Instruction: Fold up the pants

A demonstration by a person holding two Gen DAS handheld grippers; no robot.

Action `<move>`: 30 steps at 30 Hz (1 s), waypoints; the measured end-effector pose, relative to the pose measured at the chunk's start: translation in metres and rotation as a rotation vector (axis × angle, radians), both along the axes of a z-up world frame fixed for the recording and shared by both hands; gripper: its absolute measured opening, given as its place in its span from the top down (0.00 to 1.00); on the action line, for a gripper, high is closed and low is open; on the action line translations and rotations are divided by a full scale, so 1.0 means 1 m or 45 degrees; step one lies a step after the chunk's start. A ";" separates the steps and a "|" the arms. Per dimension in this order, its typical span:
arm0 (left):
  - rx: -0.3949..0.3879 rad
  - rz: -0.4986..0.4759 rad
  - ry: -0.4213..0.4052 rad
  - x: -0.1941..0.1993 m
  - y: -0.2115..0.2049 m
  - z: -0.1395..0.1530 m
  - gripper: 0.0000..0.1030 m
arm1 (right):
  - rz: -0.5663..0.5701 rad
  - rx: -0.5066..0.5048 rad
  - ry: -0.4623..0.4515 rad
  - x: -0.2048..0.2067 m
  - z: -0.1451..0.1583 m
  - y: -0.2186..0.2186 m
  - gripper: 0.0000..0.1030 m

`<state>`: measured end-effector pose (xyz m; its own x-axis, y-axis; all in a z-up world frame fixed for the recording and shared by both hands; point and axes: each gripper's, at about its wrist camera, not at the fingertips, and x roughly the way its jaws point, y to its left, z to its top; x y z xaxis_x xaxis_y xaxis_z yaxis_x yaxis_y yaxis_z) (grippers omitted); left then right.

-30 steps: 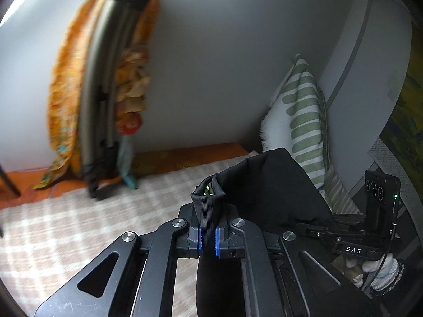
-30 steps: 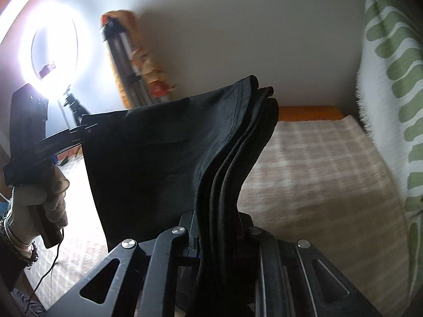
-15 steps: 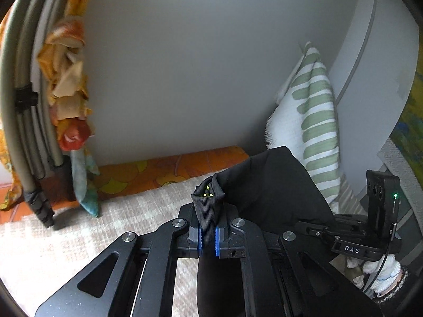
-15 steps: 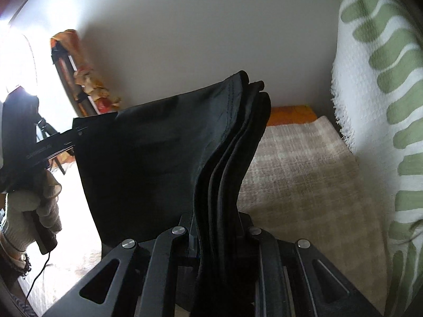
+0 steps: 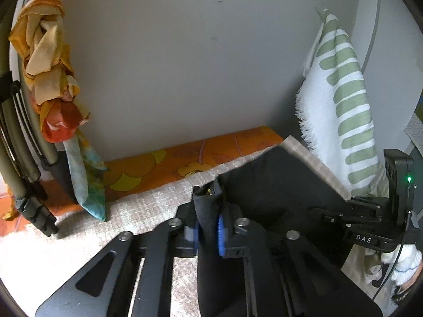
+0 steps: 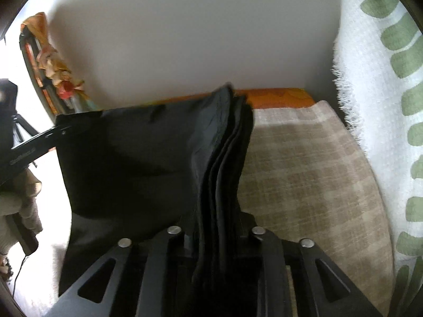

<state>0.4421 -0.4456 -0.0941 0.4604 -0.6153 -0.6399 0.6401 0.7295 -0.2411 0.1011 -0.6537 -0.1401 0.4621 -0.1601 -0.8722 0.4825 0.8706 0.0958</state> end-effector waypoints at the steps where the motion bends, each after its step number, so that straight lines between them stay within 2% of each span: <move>1: 0.002 0.005 -0.003 0.000 -0.001 0.001 0.84 | -0.007 -0.008 0.008 0.000 0.000 -0.002 0.74; 2: 0.008 0.006 0.001 0.000 -0.002 0.001 0.75 | -0.020 -0.020 0.013 -0.002 0.000 -0.003 0.72; 3: 0.011 0.002 0.005 0.000 -0.002 0.001 0.71 | -0.031 -0.031 0.012 -0.005 0.001 -0.003 0.68; 5: 0.022 -0.003 -0.011 -0.003 -0.002 0.002 0.71 | -0.047 -0.042 0.002 -0.009 0.006 -0.005 0.66; 8: 0.045 -0.005 -0.020 -0.007 -0.004 0.004 0.60 | -0.068 -0.058 -0.007 -0.015 0.012 -0.006 0.63; 11: 0.028 -0.005 -0.009 -0.012 -0.001 0.006 0.58 | -0.096 -0.059 -0.024 -0.022 0.017 -0.009 0.56; 15: 0.035 -0.007 -0.015 -0.022 0.003 0.010 0.48 | -0.103 -0.088 -0.030 -0.026 0.027 -0.001 0.47; 17: 0.034 -0.016 -0.022 -0.028 0.008 0.014 0.48 | -0.107 -0.101 -0.043 -0.028 0.031 0.004 0.40; 19: 0.029 -0.023 -0.027 -0.035 0.014 0.018 0.44 | -0.120 -0.106 -0.057 -0.033 0.039 0.009 0.29; 22: 0.026 -0.019 -0.039 -0.045 0.025 0.025 0.39 | -0.125 -0.103 -0.086 -0.039 0.050 0.016 0.21; 25: 0.019 -0.016 -0.032 -0.055 0.036 0.033 0.38 | -0.111 -0.104 -0.094 -0.045 0.061 0.028 0.17; 30: -0.004 0.002 -0.039 -0.077 0.055 0.047 0.29 | -0.100 -0.110 -0.112 -0.056 0.080 0.051 0.14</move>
<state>0.3652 -0.3904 -0.0474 0.4806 -0.6165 -0.6236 0.6462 0.7297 -0.2235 0.0455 -0.6026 -0.0606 0.5192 -0.2719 -0.8102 0.5428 0.8372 0.0670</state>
